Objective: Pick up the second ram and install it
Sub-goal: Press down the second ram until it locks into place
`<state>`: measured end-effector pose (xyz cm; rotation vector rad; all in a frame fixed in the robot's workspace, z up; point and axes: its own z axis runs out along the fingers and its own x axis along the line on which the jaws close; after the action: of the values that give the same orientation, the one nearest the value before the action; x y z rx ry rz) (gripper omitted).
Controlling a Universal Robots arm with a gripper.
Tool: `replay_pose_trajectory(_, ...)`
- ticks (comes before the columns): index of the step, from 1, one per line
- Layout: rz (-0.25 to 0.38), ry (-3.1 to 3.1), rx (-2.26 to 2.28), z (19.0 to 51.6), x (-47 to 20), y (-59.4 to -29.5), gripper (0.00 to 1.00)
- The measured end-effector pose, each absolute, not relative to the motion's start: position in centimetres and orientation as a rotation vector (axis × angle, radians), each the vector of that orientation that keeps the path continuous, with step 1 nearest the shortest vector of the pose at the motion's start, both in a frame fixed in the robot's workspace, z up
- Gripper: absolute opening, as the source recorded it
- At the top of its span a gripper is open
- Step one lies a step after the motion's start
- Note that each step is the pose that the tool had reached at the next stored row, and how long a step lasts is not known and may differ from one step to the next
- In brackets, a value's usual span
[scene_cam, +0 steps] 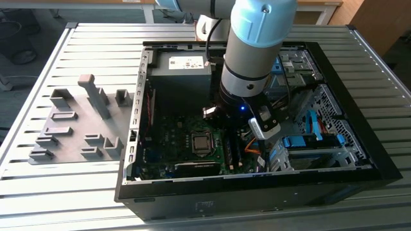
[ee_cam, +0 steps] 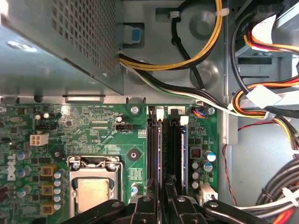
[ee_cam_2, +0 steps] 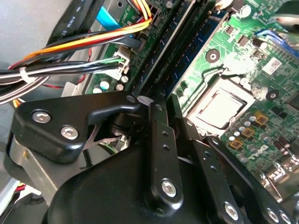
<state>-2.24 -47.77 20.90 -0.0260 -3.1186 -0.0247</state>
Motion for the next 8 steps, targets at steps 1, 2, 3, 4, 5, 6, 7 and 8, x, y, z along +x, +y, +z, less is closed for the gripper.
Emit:
replay_pose_trajectory(1,-0.025,-3.118,-0.026,21.1,-2.2,-47.8,0.21)
replay_pose_trajectory(2,-0.025,-3.118,-0.026,21.3,-2.2,-47.8,0.21)
replay_pose_trajectory(3,-0.025,-3.117,-0.026,21.5,-2.2,-47.8,0.21)
replay_pose_trajectory(4,-0.025,-3.116,-0.026,21.7,-2.2,-47.8,0.21)
replay_pose_trajectory(5,-0.025,-3.116,-0.026,22.0,-2.2,-47.8,0.21)
replay_pose_trajectory(6,-0.025,-3.115,-0.026,22.3,-2.2,-47.8,0.21)
replay_pose_trajectory(7,-0.025,-3.114,-0.026,22.6,-2.2,-47.8,0.21)
replay_pose_trajectory(8,-0.025,-3.113,-0.026,22.9,-2.2,-47.8,0.21)
